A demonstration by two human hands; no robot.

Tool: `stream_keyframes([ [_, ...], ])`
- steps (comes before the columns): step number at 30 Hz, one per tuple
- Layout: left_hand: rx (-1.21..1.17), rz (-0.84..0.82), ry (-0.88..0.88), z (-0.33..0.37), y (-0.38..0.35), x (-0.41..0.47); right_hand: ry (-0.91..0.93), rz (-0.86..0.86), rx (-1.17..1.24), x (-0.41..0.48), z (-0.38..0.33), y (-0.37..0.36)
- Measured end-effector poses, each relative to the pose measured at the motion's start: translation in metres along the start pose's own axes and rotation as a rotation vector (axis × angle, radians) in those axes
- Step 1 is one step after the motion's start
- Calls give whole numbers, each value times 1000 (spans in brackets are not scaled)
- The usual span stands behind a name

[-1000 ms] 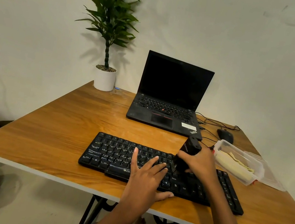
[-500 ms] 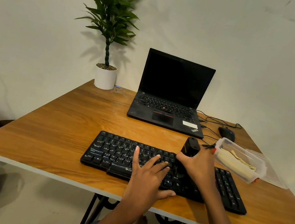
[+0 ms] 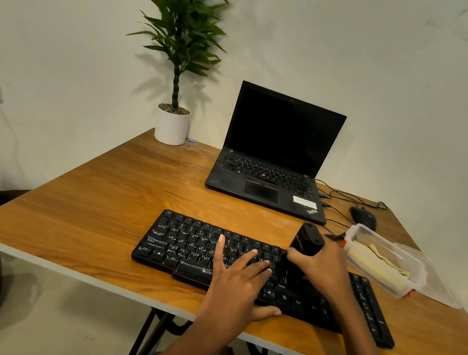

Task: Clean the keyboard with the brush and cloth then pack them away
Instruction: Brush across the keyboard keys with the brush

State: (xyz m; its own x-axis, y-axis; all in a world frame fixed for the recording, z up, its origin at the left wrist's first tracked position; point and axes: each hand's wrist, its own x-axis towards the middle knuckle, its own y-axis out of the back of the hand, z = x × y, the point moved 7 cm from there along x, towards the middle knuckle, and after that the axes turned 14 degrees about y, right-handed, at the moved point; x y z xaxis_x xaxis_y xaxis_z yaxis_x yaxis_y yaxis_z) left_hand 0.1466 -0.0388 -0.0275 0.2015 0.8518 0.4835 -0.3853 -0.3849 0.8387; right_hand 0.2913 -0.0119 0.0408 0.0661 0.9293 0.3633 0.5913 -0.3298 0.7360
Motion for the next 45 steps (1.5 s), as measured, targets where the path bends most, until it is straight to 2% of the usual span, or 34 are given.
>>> stream_keyframes([
  [2, -1, -2, -5, 1, -1, -1, -89, -85, 79, -2, 8, 1],
  [4, -2, 3, -12, 1, -2, -1, -144, -82, 11, 3, 12, 10],
  [6, -1, 4, -13, 1, -1, 0, -93, 44, -72, 12, 8, 18],
  [9, 1, 1, -7, 1, -2, 0, -37, 180, 49, 13, -2, 6],
  [12, 1, 5, -7, 1, -2, 0, -70, 109, 145, 14, 0, -10],
  [14, 0, 4, -8, 1, -2, -1, -127, 42, 108, 19, 5, -13],
  [16, -2, 10, -13, 2, -1, -1, -127, 70, 15, 23, 3, -11],
  [18, -6, 16, -11, 1, 0, -1, -30, 86, -30, 25, -8, -16],
  [21, -2, 4, -1, 2, 1, 0, -54, 14, 40, 25, -10, -22],
  [23, 3, -2, -7, 2, 1, -1, -107, 60, 12, 27, -4, -15],
  [25, 6, -4, -4, 2, 1, -1, -55, 115, -9, 27, -5, -13],
  [27, 9, -7, 2, 2, 3, 0, -1, 65, 43, 26, -10, -19],
  [29, 20, 6, -13, 1, 5, 0, -40, 55, 95, 23, -7, -14],
  [32, 51, 48, -21, -16, 11, 1, -68, 217, 63, 20, 4, 6],
  [35, 66, 56, 14, -36, 15, -1, -100, 319, 320, 6, 3, 13],
  [37, 79, 37, 22, -38, 14, -2, -76, 268, 376, -1, -4, 6],
  [40, 80, 34, 43, -37, 12, 0, -20, 78, 215, -5, -15, -14],
  [42, 78, 42, 60, -39, 12, -1, -51, -11, 140, -4, -13, -23],
  [45, 86, 44, 52, -39, 13, -2, -114, 61, 73, 0, -9, -19],
])
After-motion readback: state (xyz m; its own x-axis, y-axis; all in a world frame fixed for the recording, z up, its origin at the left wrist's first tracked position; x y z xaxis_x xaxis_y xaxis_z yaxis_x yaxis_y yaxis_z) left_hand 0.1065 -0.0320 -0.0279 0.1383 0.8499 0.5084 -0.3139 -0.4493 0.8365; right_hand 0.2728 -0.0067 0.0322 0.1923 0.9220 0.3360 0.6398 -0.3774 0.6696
